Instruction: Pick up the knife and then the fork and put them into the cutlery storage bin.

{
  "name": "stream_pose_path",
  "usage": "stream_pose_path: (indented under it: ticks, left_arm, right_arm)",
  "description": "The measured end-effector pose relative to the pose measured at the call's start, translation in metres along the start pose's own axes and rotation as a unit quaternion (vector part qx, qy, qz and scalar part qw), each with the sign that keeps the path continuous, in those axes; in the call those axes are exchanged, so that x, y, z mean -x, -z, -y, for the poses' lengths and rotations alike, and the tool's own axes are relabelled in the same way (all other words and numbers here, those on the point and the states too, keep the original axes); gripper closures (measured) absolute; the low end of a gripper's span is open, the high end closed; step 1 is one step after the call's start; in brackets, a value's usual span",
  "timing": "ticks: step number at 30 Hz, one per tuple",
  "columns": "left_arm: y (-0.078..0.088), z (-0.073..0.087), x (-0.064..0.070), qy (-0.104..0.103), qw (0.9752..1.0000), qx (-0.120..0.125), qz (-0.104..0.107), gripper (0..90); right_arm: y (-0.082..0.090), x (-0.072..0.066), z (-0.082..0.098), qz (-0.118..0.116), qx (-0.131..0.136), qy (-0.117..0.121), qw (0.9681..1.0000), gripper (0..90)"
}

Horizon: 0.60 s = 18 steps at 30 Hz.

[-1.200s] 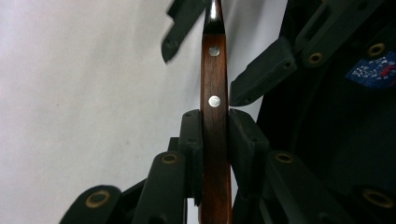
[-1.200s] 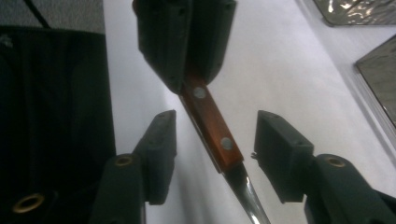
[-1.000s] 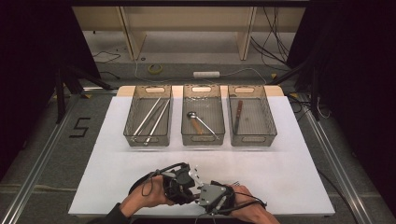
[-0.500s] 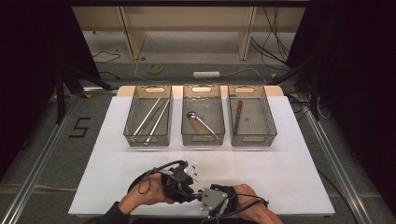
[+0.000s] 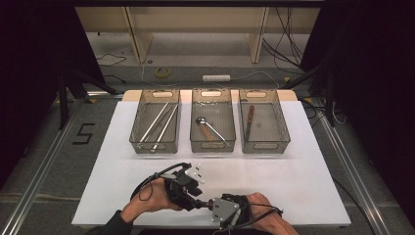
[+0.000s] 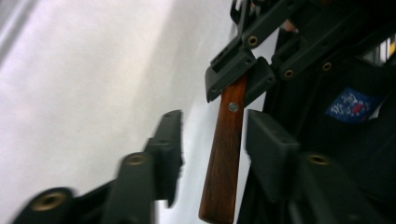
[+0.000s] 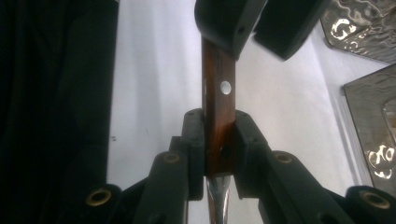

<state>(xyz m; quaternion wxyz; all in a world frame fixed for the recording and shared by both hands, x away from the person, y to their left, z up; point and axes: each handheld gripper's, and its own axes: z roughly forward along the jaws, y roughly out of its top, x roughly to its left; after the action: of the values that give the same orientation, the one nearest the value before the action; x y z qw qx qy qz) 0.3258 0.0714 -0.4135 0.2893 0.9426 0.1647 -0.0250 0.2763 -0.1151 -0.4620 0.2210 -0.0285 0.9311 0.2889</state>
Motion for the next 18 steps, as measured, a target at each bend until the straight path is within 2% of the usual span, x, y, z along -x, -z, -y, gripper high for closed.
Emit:
stream_pose_path:
  ticks: [6, 10, 13, 18]
  left_arm:
    - [0.006, 0.003, -0.005, 0.018, 0.9992, 0.032, -0.013, 34.0]
    - [0.012, 0.007, -0.008, 0.026, 0.9976, 0.059, -0.025, 29.2]
    - [0.016, 0.013, -0.01, 0.035, 0.995, 0.089, -0.027, 27.4]
    - [0.018, 0.026, -0.014, 0.053, 0.9893, 0.124, -0.055, 25.2]
  right_arm:
    - [0.003, 0.004, 0.002, 0.007, -0.002, -0.007, 1.0, 77.8]
    - [0.006, 0.008, 0.006, 0.014, -0.007, -0.014, 0.9998, 77.8]
    - [0.009, 0.013, 0.009, 0.023, -0.009, -0.026, 0.9994, 77.8]
    - [0.017, 0.025, 0.016, 0.039, -0.01, -0.046, 0.9981, 77.8]
